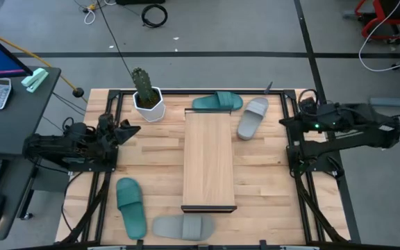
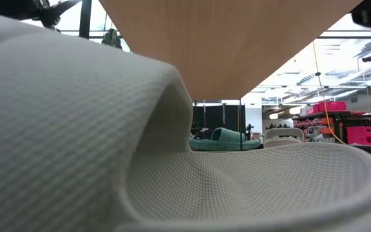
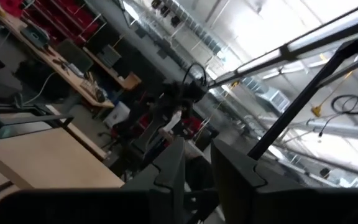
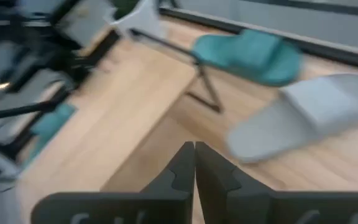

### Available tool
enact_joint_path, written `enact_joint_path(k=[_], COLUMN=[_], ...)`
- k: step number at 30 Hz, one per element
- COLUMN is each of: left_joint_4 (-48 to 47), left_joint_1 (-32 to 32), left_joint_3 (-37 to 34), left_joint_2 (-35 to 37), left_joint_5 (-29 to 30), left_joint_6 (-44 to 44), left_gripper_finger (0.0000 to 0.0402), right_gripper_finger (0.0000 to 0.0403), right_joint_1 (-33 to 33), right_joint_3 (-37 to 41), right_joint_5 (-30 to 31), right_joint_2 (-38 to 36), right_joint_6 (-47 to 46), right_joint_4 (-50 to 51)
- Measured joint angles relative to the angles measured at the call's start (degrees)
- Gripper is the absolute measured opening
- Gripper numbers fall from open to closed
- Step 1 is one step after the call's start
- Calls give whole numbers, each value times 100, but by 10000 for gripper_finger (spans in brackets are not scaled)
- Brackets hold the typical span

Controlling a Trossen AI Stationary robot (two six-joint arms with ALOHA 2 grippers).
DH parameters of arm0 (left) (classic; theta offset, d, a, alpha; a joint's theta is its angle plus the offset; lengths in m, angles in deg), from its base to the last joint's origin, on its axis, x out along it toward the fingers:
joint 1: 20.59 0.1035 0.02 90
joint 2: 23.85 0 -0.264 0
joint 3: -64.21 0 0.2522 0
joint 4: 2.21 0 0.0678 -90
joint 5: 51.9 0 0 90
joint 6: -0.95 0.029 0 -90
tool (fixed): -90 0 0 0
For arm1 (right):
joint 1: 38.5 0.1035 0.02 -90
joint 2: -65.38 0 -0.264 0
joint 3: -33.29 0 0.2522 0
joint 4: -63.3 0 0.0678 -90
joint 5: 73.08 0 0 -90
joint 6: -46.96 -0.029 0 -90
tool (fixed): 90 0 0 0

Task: Pick and place slides into the shelf
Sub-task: Put the bottom green slide on the shelf

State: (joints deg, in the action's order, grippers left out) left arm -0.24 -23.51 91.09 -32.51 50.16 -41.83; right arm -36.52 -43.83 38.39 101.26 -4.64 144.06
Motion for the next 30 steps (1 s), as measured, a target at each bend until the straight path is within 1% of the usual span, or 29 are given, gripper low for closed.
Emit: enact_joint_path(k=[3,7,10,12,14,16,19,23,26,29,30], left_joint_4=[-15,-26,-21,-36,-137,-240,-547,-987,-1216,-1442,-1508], left_joint_1=[0,0,0,-23,-72,-132,-286,-554,-733,-882,-921], left_joint_3=[262,635,920,1093,1268,1401,1583,1725,1725,1725,1725], left_joint_2=[-445,-1102,-1580,-1857,-2071,-2239,-2413,-2574,-2664,-2713,-2722], left_joint_5=[-88,-391,-724,-1010,-1169,-1230,-1235,-1240,-1240,-1240,-1240], left_joint_6=[-4,-4,-28,-39,-51,-131,-197,-325,-527,-656,-685], left_gripper_finger=[101,122,137,147,156,162,167,166,166,167,166], right_gripper_finger=[21,21,21,22,25,30,37,40,38,37,37], right_joint_1=[0,0,0,1,0,0,2,7,8,7,5], right_joint_3=[-467,-699,-701,-701,-699,-695,-598,-326,-42,276,357], right_joint_5=[224,94,-174,-207,-210,-335,-704,-813,-640,-21,81], right_joint_2=[405,747,886,979,1044,1071,1054,1047,1051,1054,1052], right_joint_6=[-232,-253,-260,-365,-542,-643,-816,-1021,-1153,-1587,-1712], right_joint_4=[582,722,785,1007,1274,1344,1317,1324,1316,1346,1368])
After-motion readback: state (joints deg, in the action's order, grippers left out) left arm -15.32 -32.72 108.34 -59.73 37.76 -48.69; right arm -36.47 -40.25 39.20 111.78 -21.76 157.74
